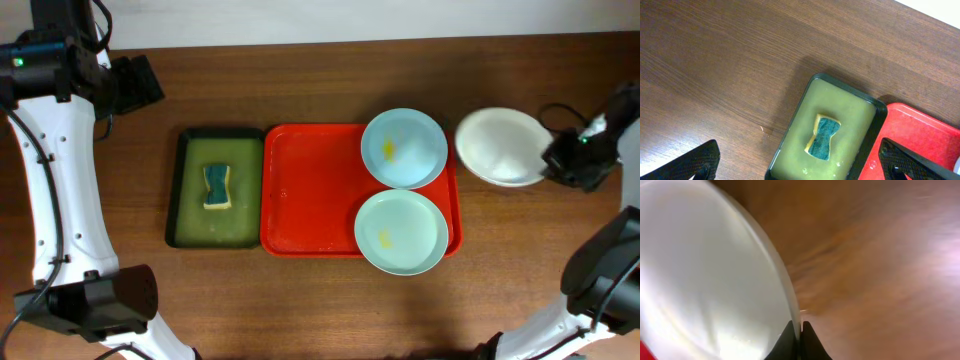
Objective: Clean dirty plates on tray and stack at the side
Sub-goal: 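Lift the white plate with the right gripper and place it right of tray, then grip the pale-green plate with the right gripper and drag it left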
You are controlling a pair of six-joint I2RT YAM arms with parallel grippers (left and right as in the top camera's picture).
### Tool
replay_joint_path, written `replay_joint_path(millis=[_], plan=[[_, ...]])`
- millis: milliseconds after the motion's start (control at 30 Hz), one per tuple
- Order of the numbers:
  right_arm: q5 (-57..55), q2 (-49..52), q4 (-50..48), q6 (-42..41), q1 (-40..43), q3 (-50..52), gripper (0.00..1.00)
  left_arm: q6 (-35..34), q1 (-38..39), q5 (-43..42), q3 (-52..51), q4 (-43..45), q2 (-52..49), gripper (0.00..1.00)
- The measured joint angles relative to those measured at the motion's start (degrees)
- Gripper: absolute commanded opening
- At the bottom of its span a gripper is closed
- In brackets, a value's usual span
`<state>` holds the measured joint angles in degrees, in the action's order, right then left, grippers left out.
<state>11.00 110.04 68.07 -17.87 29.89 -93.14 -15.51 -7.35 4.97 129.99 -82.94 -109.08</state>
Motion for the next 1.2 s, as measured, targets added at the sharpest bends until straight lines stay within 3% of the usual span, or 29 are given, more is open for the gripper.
replay_joint_path(millis=[167, 433, 500, 567, 667, 733, 867, 933, 1100, 1200], plan=[[-11.28, 0.0, -0.85, 0.57, -0.26, 0.0, 0.04, 0.0, 0.0, 0.0, -0.02, 0.0, 0.0, 0.99], [-10.01, 0.2, -10.75, 0.59, -0.74, 9.38, 0.05, 0.0, 0.0, 0.0, -0.02, 0.0, 0.0, 0.99], [-9.44, 0.2, -11.8, 0.59, -2.12, 9.4, 0.17, 0.0, 0.0, 0.0, -0.02, 0.0, 0.0, 0.99], [-9.18, 0.2, -12.79, 0.79, -3.5, 9.4, 0.37, 0.0, 0.0, 0.0, -0.02, 0.0, 0.0, 1.0], [-8.48, 0.2, -12.26, 1.44, -4.31, 9.4, 0.38, 0.0, 0.0, 0.0, -0.02, 0.0, 0.0, 0.99], [-6.62, 0.09, -7.15, 2.29, -4.46, 7.98, 0.41, 0.0, 0.0, 0.0, -0.02, 0.02, 0.0, 0.99], [-5.73, -3.85, 19.04, 6.19, -10.03, -2.47, 0.45, 0.0, 0.0, 0.0, -0.02, 0.02, 0.0, 0.99], [-5.51, -4.55, 22.03, 8.28, -15.17, -1.95, 0.47, -0.02, 0.0, -0.02, -0.02, 0.0, 0.0, 0.99], [-5.51, -4.61, 9.64, 9.35, -28.39, 12.07, 0.45, 0.0, 0.0, 0.02, -0.02, 0.04, 0.0, 0.99], [-5.53, -4.48, -3.82, 9.62, -34.01, 23.63, 0.3, -0.02, 0.0, 0.0, -0.02, -0.04, 0.0, 0.99]])
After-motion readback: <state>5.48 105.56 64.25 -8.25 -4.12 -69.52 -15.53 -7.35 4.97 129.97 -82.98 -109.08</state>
